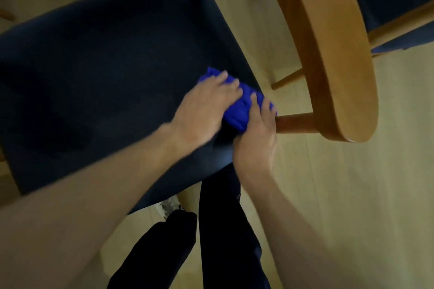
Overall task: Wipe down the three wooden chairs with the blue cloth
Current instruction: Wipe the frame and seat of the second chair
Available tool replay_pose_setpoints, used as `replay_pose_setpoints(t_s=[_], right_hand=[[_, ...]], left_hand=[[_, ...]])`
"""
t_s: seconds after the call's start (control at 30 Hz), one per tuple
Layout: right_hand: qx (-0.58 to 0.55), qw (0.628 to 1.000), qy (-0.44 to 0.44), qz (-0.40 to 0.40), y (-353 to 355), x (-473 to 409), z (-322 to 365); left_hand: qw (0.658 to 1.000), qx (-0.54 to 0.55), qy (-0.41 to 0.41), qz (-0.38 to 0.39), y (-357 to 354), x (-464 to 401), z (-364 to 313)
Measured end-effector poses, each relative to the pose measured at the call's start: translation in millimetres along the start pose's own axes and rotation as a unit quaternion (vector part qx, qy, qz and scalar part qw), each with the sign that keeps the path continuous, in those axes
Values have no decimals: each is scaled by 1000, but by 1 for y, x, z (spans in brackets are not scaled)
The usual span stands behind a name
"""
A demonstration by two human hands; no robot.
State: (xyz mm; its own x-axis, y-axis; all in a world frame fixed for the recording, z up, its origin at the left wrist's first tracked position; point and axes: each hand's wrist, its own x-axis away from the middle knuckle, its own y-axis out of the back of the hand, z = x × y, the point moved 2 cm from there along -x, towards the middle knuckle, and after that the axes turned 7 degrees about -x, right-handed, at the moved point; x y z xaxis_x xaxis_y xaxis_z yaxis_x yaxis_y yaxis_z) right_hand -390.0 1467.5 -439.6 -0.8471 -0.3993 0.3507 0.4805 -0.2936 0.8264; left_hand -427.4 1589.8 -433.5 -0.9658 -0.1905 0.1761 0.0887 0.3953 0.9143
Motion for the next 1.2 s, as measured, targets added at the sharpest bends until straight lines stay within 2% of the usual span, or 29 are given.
replay_pose_setpoints(t_s=[0.07,0.2,0.3,0.43,0.53,0.67,0.8,0.87,0.97,1.1,1.2], right_hand=[[-21,999,-26,30,-4,41,-12],[-92,990,-36,102,2,80,-22],[-94,992,5,87,18,68,-14],[-34,996,69,40,32,6,22],[36,987,151,51,15,-34,47],[17,986,146,75,-27,22,38],[-8,969,148,197,-35,109,13],[-18,960,153,233,-31,121,7],[-36,968,160,189,-16,103,26],[-9,973,208,96,-8,18,78],[38,963,248,94,-26,-29,110]], left_hand=[[999,35,-14,-1,-17,41,-6],[997,27,-53,42,-25,89,-14],[997,21,-62,28,-9,78,-6],[997,51,28,-49,18,30,18],[990,70,108,-64,14,17,45],[985,79,116,-98,-7,82,42],[993,63,97,3,-24,173,17],[995,60,80,24,-23,192,13],[994,71,78,-24,-8,174,23],[977,72,137,-147,17,105,64],[968,79,205,-124,23,71,94]])
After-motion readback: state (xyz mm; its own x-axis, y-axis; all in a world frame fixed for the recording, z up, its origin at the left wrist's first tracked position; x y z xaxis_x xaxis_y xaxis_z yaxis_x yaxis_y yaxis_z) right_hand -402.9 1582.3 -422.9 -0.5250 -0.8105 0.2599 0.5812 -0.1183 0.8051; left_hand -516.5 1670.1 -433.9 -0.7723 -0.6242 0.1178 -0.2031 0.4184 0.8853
